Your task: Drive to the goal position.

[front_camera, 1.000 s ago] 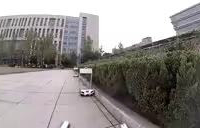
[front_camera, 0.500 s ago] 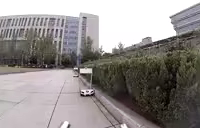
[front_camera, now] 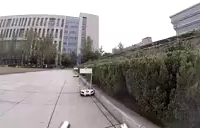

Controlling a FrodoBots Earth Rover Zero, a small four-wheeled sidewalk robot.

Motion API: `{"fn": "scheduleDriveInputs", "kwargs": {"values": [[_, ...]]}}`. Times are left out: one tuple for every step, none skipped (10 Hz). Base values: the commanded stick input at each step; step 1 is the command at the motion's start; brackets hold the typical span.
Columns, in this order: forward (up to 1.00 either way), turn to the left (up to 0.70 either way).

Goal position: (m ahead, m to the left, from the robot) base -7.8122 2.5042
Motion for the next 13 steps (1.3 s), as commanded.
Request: {"fn": "scheduleDriveInputs", "kwargs": {"values": [[0.04,0.0],[0.04,0.0],[0.01,0.0],[0.0,0.0],[0.01,0.0],[0.04,0.0],[0.0,0.0],[0.0,0.0],[0.02,0.0],[0.02,0.0],[0.0,0.0],[0.02,0.0],[0.04,0.0]]}}
